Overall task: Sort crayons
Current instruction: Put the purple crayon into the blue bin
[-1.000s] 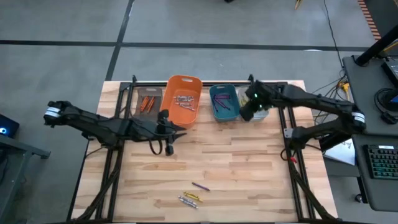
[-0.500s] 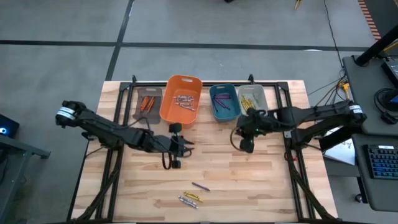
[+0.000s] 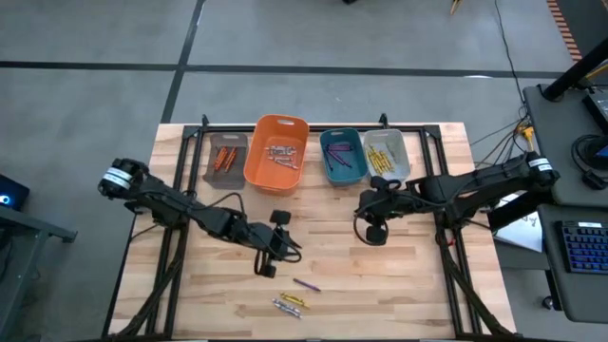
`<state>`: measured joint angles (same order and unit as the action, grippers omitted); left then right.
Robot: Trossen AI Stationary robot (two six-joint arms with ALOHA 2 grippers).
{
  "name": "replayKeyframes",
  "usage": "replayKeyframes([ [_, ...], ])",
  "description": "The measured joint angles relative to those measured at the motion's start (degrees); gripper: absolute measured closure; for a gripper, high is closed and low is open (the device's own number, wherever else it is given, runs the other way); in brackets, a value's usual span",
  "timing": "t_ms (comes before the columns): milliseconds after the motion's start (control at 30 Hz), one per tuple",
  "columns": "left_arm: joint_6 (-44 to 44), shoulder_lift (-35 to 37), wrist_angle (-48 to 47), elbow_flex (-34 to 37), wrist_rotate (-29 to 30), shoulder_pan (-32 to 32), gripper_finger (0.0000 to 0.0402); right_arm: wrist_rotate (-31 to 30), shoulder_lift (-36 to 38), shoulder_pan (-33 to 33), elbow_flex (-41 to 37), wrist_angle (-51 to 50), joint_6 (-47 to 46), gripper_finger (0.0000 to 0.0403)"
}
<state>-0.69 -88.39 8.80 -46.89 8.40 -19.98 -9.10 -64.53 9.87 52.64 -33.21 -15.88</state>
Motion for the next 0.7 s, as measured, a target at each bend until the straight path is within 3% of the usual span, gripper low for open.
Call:
replayKeyframes([
  [367, 2.9, -7.8, 5.7, -0.6, 0.0, -1.5, 0.0328, 0.1, 0.0, 0.9, -0.4, 1.6, -1.3, 0.036],
  [700, 1.8, -14.0, 5.7, -5.7, 0.0, -4.9, 0.0246, 0.0, 0.0, 7.1, -3.3, 4.7, -5.5, 0.036],
])
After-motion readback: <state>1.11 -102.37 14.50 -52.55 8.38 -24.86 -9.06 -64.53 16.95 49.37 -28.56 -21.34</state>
